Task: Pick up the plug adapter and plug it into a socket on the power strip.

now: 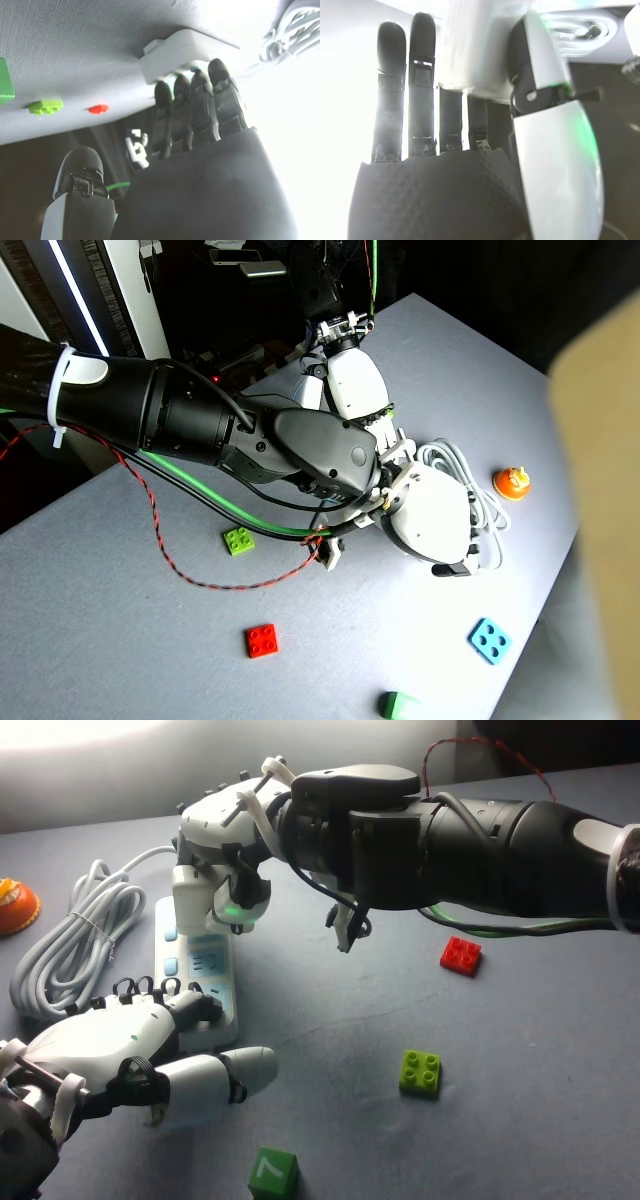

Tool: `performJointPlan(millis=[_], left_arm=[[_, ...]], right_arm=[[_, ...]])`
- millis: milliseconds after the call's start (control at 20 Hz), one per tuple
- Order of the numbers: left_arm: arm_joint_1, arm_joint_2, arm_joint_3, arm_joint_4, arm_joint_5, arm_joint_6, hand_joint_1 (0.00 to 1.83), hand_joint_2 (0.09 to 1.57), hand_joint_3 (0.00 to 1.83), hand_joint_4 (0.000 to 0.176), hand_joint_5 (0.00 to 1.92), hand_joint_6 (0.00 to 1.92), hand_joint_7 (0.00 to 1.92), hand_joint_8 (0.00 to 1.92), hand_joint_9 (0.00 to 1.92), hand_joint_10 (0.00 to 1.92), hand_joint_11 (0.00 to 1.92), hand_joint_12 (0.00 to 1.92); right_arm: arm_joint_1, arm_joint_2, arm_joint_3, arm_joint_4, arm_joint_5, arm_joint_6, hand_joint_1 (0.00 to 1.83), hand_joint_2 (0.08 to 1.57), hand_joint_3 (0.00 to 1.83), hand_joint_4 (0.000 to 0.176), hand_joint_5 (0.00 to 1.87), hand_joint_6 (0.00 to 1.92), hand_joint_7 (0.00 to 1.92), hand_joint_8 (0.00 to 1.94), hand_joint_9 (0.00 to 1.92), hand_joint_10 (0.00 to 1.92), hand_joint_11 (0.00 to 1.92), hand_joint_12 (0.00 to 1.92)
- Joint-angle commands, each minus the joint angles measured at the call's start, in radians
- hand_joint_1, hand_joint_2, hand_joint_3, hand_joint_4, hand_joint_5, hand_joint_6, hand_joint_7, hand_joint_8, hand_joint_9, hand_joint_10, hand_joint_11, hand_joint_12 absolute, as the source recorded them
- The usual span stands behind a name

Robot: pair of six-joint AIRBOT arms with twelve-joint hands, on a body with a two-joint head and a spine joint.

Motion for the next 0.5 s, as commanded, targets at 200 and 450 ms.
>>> performJointPlan(millis=[200, 450], left_arm=[[-0.001, 0.011, 0.001, 0.034, -0.061, -0.004, 0.0, 1.18, 0.0, 0.0, 0.16, 0.0, 0.18, 0.0, 0.16, 0.01, 0.0, 0.35], [0.001, 0.011, 0.001, 0.034, -0.061, -0.003, 0.0, 1.18, 0.0, 0.0, 0.14, 0.0, 0.15, 0.0, 0.13, 0.0, 0.0, 0.23]], right_arm=[[0.006, 0.013, -0.004, -0.005, -0.049, 0.002, 0.87, 1.05, 0.0, 0.0, 0.57, 0.0, 0.61, 0.0, 0.58, 0.02, 0.11, 1.19], [0.02, 0.028, -0.014, -0.005, -0.05, 0.006, 0.8, 0.94, 0.0, 0.0, 0.43, 0.0, 0.44, 0.0, 0.44, 0.0, 0.01, 1.12]])
